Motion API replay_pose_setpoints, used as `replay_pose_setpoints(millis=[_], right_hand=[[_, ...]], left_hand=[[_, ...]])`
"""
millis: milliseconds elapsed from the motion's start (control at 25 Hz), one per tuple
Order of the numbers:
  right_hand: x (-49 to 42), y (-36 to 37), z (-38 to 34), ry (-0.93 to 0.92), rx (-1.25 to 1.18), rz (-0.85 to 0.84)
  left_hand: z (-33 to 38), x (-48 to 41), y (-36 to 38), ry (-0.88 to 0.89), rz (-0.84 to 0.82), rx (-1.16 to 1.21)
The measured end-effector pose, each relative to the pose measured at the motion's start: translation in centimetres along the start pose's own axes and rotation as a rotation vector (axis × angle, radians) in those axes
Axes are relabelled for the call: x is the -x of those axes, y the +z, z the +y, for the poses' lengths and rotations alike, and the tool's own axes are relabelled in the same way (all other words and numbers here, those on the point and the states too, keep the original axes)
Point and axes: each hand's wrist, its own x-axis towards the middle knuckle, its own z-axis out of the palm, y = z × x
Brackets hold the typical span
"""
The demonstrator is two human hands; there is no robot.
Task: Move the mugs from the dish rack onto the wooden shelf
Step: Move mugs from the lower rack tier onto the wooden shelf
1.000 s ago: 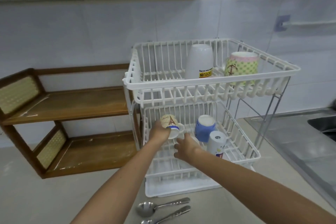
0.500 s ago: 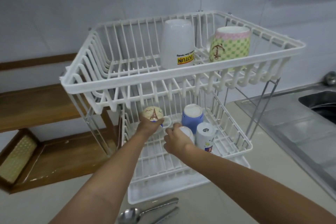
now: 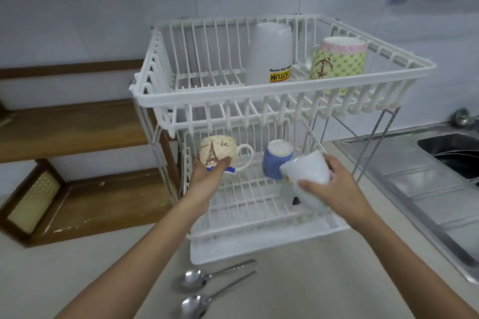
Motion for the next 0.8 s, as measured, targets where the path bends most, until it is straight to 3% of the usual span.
replay_pose_setpoints(millis=[120,280,360,440,600,800], right_hand=[[0.9,0.0,0.8,0.147,-0.426,-0.084],[3.6,2.9,-0.9,0.34,-0.935,-0.442],[5.4,5.1,-1.5,0.423,-1.075,-0.588],[7.3,7.6,-2.6,0.396,-1.091,-0.729],[9.9,13.0,-7.4,0.156,-0.922,-0.933],[9.6,20.8,-16.8,-0.207,-0.712,-0.739]], left_hand=[[-1.2,6.5,-2.2,-0.026,-0.155,0.233],[-4.8,14.0,-7.5,-0.186,-0.268,0.503],[-6.4,17.0,-11.3,-0.231,-0.266,0.675],[-7.0,18.9,-15.4,-0.2,-0.188,0.793],[-4.7,19.5,-22.6,-0.029,0.042,0.83],[3.2,14.9,-28.2,0.313,0.318,0.566]])
